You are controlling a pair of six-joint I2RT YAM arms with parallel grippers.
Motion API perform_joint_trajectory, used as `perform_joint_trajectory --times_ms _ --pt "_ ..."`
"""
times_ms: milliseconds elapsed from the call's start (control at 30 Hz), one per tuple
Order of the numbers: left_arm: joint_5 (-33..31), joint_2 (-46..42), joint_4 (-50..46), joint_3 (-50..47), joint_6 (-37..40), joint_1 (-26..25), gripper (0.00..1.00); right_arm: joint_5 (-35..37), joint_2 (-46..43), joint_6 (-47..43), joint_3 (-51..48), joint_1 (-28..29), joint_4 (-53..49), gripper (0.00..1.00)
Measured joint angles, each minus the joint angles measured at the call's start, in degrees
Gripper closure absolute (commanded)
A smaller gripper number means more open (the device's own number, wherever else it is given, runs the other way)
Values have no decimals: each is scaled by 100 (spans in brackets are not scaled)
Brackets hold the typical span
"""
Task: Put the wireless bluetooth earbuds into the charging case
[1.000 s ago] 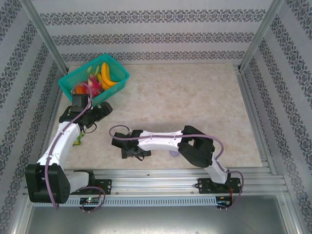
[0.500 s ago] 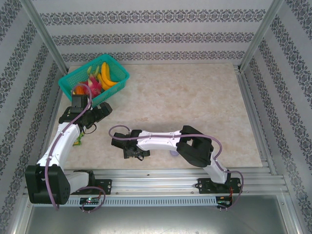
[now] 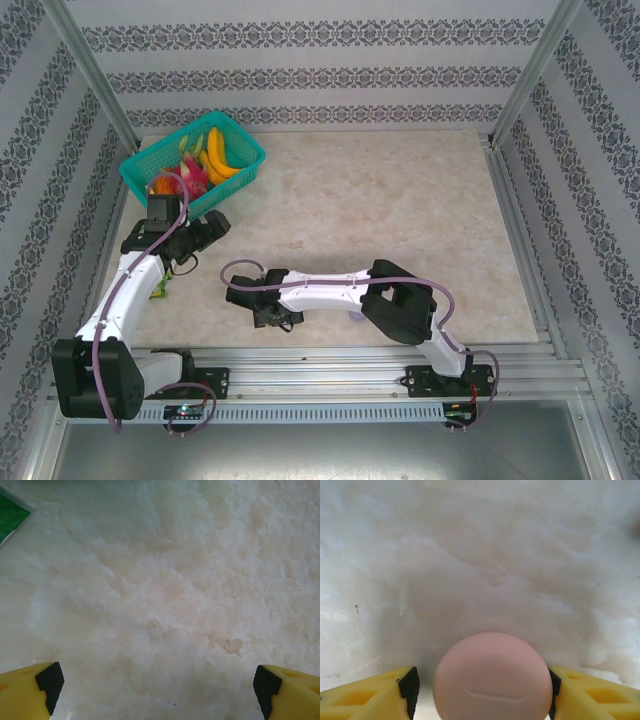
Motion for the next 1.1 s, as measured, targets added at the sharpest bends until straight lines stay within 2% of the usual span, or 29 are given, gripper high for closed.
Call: perform_joint_trajectory --times_ms 600,933,1100 --pt "52 -55 26 -87 -22 0 0 138 105 68 129 -28 -87 31" --pt "66 -63 28 -87 -22 0 0 151 118 219 149 -52 -142 36" --pt "66 -63 28 -87 -22 0 0 153 118 238 149 -55 -151 42"
